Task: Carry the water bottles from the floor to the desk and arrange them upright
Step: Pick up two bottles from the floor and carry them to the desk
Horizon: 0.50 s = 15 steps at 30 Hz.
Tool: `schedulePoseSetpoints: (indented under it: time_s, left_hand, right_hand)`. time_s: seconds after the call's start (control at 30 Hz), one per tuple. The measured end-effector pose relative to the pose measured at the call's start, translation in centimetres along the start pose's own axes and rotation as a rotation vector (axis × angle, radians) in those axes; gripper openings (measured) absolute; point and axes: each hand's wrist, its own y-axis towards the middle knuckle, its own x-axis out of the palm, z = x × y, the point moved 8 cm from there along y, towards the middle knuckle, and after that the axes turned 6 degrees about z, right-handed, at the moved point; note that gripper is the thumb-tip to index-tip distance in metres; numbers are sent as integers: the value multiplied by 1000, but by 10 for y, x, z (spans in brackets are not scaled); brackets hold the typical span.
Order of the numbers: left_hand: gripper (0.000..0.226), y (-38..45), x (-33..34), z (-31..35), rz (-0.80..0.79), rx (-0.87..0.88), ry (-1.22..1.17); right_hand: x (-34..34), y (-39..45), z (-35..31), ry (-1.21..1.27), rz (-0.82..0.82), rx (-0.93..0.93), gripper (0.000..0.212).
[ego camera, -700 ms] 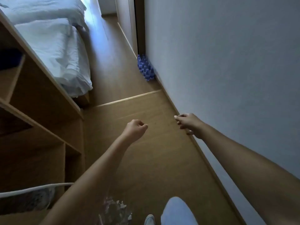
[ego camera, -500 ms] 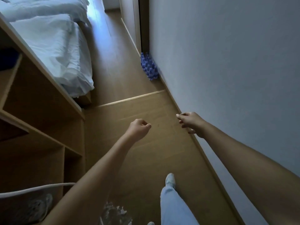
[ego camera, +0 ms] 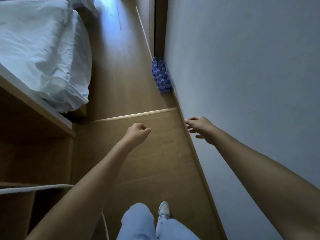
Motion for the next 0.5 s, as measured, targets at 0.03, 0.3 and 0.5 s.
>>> schedulePoseSetpoints:
  time_s: [0.03,0.3,0.5]
  left_hand:
    - [14,19,-2,5,0,-14,-10]
    - [18,186,-2,52,-40,-59,-58]
    - [13,339,-16,115,-80,-47,-18]
  right_hand:
    - [-2,17,-9,-4,-11,8,37]
    - [-3,170,-80,-23,-30,41,36]
    - [-19,305,-163,-18,21,84,33]
